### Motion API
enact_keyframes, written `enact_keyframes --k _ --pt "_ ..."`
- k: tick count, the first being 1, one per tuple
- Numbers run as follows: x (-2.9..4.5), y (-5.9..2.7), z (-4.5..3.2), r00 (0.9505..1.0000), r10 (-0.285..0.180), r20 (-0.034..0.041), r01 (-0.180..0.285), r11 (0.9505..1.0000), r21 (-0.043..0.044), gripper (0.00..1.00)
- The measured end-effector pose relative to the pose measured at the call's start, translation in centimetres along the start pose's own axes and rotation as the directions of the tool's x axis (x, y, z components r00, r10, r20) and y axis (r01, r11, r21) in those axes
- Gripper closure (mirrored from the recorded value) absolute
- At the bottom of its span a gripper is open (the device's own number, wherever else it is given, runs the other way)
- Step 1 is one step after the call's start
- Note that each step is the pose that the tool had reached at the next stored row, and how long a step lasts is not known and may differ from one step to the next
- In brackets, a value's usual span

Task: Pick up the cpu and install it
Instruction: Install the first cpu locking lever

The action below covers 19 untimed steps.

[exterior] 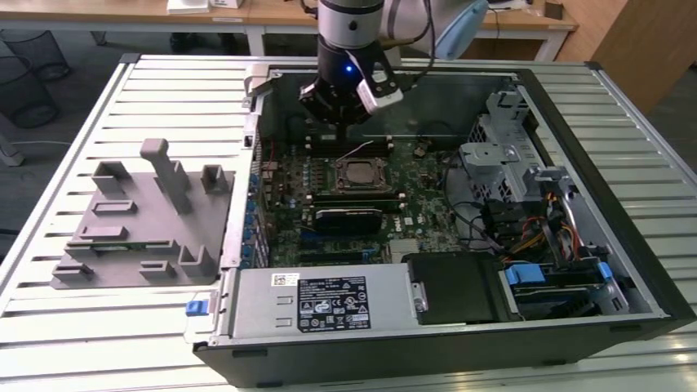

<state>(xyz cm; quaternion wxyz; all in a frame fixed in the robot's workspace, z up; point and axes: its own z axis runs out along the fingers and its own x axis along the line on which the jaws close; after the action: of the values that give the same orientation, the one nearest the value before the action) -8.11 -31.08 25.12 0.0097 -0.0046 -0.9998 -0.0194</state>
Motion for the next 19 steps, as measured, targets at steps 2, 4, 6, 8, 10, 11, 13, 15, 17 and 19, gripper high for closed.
enact_keyframes --k 2,4,6,8,10,11,13,15,17,19 --pt "-0.08 0.00 0.11 1.0000 0.000 0.0025 0.000 1.0000 0.0003 0.89" --pt "-0.29 0.00 0.25 1.0000 0.000 0.0038 0.000 1.0000 0.0003 0.89" --pt "-0.59 -0.01 0.37 1.0000 0.000 0.0040 0.000 1.0000 0.0003 0.89" --pt "-0.87 -0.01 0.45 1.0000 0.000 0.0041 0.000 1.0000 0.0003 0.89" --pt "-1.19 -0.01 0.50 1.0000 0.000 0.0041 0.000 1.0000 0.0003 0.89" --pt "-1.33 -0.01 0.52 1.0000 0.000 0.0041 0.000 1.0000 -0.0007 0.89" --pt "-1.48 -0.02 0.56 1.0000 0.000 0.0039 0.000 0.9999 -0.0117 0.89" --pt "-1.56 -0.02 0.64 1.0000 -0.001 0.0040 0.001 0.9997 -0.0231 0.89" --pt "-1.59 -0.02 0.75 1.0000 -0.001 0.0058 0.001 0.9996 -0.0279 0.89" --pt "-1.59 -0.03 0.88 0.9999 -0.001 0.0103 0.002 0.9996 -0.0279 0.89"
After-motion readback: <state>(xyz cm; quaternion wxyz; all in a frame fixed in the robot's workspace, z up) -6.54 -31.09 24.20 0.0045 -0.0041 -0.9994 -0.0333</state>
